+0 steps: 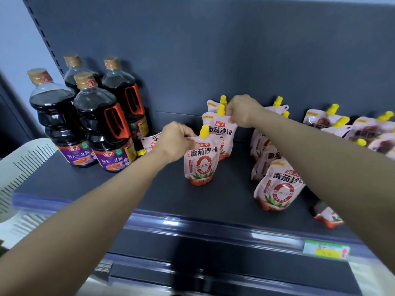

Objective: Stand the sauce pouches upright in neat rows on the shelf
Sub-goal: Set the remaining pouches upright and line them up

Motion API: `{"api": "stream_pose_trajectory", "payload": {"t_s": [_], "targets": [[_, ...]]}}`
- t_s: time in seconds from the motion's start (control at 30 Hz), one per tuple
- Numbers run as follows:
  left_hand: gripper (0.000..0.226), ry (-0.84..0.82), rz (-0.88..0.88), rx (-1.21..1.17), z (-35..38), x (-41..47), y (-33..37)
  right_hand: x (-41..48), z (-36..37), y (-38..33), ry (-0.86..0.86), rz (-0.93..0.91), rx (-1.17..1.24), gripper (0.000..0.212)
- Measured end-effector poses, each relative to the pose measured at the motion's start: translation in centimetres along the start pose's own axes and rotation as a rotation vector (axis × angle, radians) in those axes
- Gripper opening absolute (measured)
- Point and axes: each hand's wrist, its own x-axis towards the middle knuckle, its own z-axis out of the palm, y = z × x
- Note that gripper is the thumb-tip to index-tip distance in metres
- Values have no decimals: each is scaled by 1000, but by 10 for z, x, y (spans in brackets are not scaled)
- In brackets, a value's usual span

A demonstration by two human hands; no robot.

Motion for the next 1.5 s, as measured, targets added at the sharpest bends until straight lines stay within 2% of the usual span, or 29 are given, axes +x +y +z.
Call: {"api": "stream_pose_trajectory", "payload": {"t_s": [0.07, 0.2, 0.5, 0.7, 0.87, 1.13, 1.33, 1.5], "targets": [[13, -21, 20, 2, 7, 4, 7, -2, -6, 2, 13, 7, 27, 19], [5, -27, 40, 13, 21, 11, 15, -9, -16, 3, 55, -10, 55, 27], [10, -73, 76, 22, 38, 17, 29, -25, -27, 11, 123, -26, 86, 28], [22, -182, 39, -83, 19, 12, 30, -25, -35, -5, 186, -87, 143, 27], [22, -92, 20, -179, -24, 0, 16, -22, -40, -40, 210, -212, 163, 26], [19, 94, -22, -9, -81, -26, -29, -6, -4, -122, -7, -466, 30, 28], [22, 130, -58, 158, -97, -52, -61, 16, 49, -156, -213, -494, -145, 42], [20, 71, -84, 207, -96, -63, -84, 34, 81, -169, -349, -447, -197, 52]]}}
